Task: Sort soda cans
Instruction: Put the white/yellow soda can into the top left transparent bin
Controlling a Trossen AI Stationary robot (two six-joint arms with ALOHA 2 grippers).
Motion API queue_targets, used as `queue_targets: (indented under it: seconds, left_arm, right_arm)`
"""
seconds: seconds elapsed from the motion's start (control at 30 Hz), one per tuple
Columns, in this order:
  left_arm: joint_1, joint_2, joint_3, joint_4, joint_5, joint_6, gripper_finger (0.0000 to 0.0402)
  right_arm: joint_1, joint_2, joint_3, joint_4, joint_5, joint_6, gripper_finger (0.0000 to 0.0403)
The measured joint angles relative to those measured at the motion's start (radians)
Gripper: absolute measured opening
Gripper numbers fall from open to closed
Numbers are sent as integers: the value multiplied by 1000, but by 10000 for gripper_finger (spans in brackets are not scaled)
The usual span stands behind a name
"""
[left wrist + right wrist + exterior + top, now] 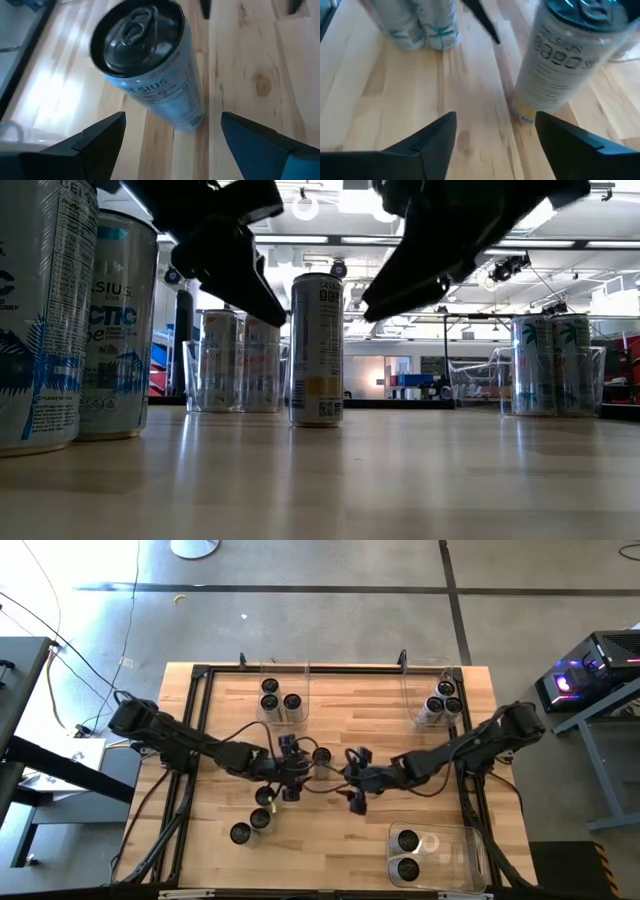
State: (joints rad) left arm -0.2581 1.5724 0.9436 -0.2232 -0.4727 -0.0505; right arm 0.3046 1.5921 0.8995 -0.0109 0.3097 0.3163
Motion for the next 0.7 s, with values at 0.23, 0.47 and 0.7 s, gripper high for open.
queue_targets:
  seconds: [0.23,0.47,0.7]
  left_arm:
    - [49,24,0,52,58,24,323]
    - [39,22,0,62,101,12,323]
    - [-2,18,0,20,88,-56,323]
  right_arm:
    - [-94,0,-145,342,-82,-2,193]
    - [-160,0,-154,356,-111,-2,152]
    - [-192,-2,-155,344,-33,45,146]
